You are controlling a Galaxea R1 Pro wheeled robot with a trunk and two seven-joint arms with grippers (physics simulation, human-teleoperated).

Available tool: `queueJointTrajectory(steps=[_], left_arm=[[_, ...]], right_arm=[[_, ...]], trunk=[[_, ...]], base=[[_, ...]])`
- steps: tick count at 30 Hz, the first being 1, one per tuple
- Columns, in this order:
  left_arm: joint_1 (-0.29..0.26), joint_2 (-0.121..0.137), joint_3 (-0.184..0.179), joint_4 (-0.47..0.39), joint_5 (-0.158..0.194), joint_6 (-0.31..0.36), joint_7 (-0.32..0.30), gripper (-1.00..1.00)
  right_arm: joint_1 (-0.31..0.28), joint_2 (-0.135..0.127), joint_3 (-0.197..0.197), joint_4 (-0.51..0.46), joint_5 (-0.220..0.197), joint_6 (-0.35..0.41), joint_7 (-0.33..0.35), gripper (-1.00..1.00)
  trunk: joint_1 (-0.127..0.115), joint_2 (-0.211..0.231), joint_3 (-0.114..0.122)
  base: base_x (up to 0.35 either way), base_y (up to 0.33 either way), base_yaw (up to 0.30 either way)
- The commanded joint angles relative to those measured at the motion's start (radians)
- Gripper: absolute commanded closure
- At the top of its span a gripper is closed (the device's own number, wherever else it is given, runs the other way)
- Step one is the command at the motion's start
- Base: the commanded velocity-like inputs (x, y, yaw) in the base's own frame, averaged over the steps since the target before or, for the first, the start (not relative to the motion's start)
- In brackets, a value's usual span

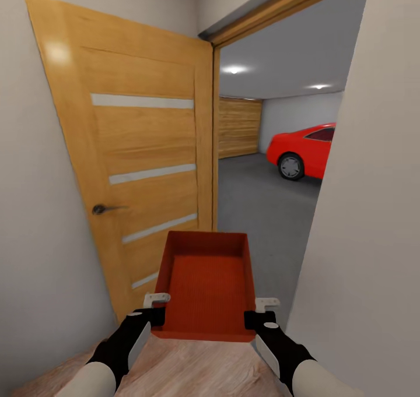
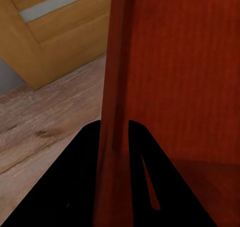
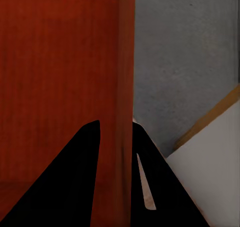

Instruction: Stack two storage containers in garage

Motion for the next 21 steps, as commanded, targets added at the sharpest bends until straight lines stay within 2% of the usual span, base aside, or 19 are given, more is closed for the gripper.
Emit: queueJointTrajectory(steps=[1,13,21], left_arm=[[0.001,0.006,0.010,-0.001,0.006,0.006,0.011,1.00],[0.001,0.006,0.010,-0.001,0.006,0.006,0.011,1.00],[0.001,0.006,0.010,-0.001,0.006,0.006,0.011,1.00]], right_arm=[[-0.001,-0.001,-0.007,-0.006,-0.007,-0.026,0.001,1.00],[-0.001,-0.003,-0.007,-0.006,-0.007,-0.027,0.001,1.00],[-0.001,-0.003,-0.007,-0.006,-0.007,-0.026,0.001,1.00]], trunk=[[0.001,-0.001,0.000],[0.001,-0.001,0.000],[0.001,-0.001,0.000]], base=[[0.232,0.198,-0.150],[0.061,0.045,-0.019],[0.216,0.189,0.000]])
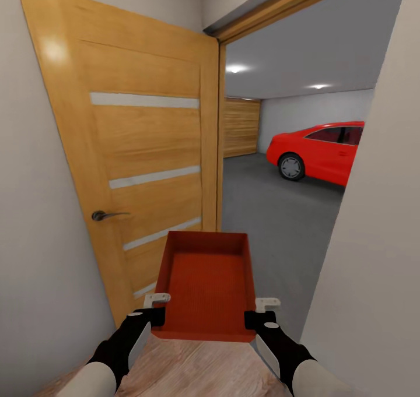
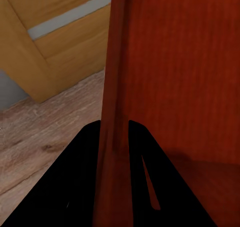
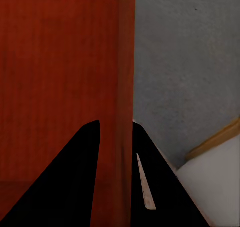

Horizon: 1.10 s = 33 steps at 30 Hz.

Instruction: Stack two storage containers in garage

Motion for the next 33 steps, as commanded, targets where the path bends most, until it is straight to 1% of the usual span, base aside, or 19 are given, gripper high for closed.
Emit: queueJointTrajectory(steps=[1,9,17,33], left_arm=[[0.001,0.008,0.006,0.000,0.009,0.005,0.010,1.00],[0.001,0.008,0.006,0.000,0.009,0.005,0.010,1.00],[0.001,0.008,0.006,0.000,0.009,0.005,0.010,1.00],[0.000,0.008,0.006,0.000,0.009,0.005,0.010,1.00]], right_arm=[[-0.001,-0.001,-0.006,-0.006,-0.007,-0.027,-0.002,1.00],[-0.001,-0.001,-0.007,-0.006,-0.007,-0.027,-0.002,1.00],[-0.001,0.000,-0.006,-0.006,-0.007,-0.026,-0.002,1.00],[-0.001,0.000,-0.006,-0.006,-0.007,-0.026,-0.002,1.00]], trunk=[[0.001,-0.001,0.000],[0.001,-0.001,0.000],[0.001,-0.001,0.000],[0.001,-0.001,0.000]], base=[[0.243,0.214,0.000],[0.244,0.209,-0.015],[0.210,0.175,-0.213],[0.022,0.017,-0.245]])
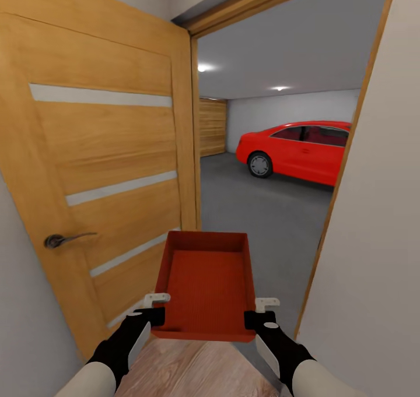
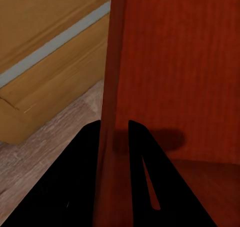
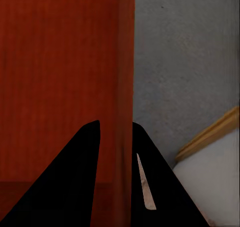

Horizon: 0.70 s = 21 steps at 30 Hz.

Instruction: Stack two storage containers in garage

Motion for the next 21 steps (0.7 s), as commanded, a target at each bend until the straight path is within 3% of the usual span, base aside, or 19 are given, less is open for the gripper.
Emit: queueJointTrajectory(steps=[1,6,21], left_arm=[[0.001,0.006,0.010,-0.001,0.005,0.006,0.011,1.00],[0.001,0.006,0.010,0.000,0.005,0.007,0.011,1.00],[0.001,0.006,0.010,0.000,0.005,0.006,0.011,1.00]], right_arm=[[-0.001,-0.001,-0.007,-0.006,-0.007,-0.025,0.002,1.00],[-0.001,-0.001,-0.007,-0.006,-0.007,-0.025,0.001,1.00],[-0.001,-0.001,-0.007,-0.006,-0.007,-0.025,0.001,1.00]], trunk=[[0.000,-0.001,0.000],[0.000,-0.001,0.000],[0.000,-0.001,0.000]], base=[[0.000,0.000,-0.245],[0.069,0.051,-0.245],[0.238,0.199,-0.245]])
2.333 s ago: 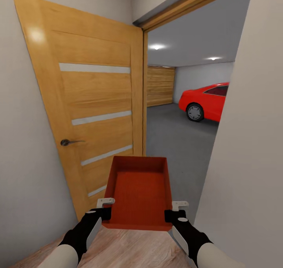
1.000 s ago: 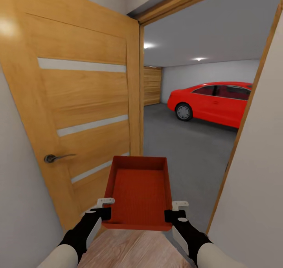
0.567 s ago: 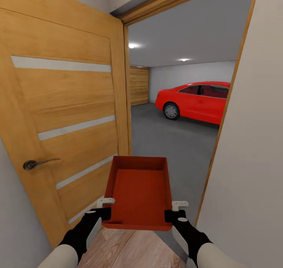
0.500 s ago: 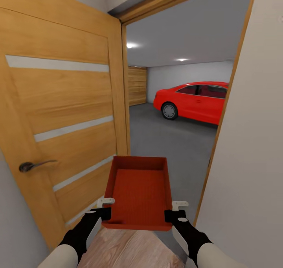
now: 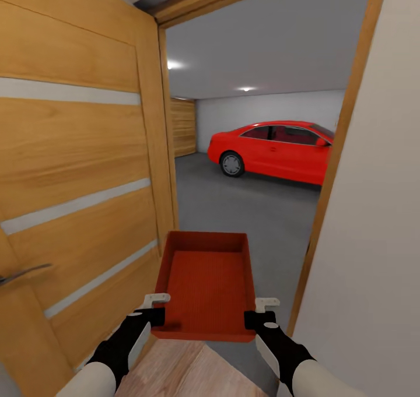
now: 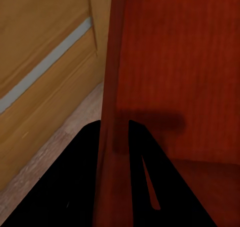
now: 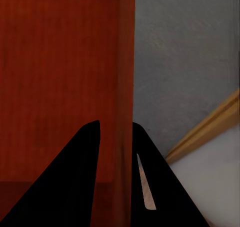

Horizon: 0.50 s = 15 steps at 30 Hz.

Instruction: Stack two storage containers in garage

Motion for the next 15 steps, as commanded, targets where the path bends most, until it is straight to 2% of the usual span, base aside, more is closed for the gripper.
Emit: queueJointTrajectory(steps=[1,15], left_arm=[[0.001,0.006,0.009,-0.001,0.005,0.006,0.011,1.00],[0.001,0.006,0.009,-0.002,0.005,0.007,0.011,1.00]], right_arm=[[-0.001,-0.001,-0.007,-0.006,-0.009,-0.028,0.001,1.00],[-0.001,-0.001,-0.007,-0.006,-0.009,-0.029,0.000,1.00]], trunk=[[0.001,-0.001,0.000],[0.001,-0.001,0.000]], base=[[0.239,0.186,-0.245],[0.239,0.186,-0.245]])
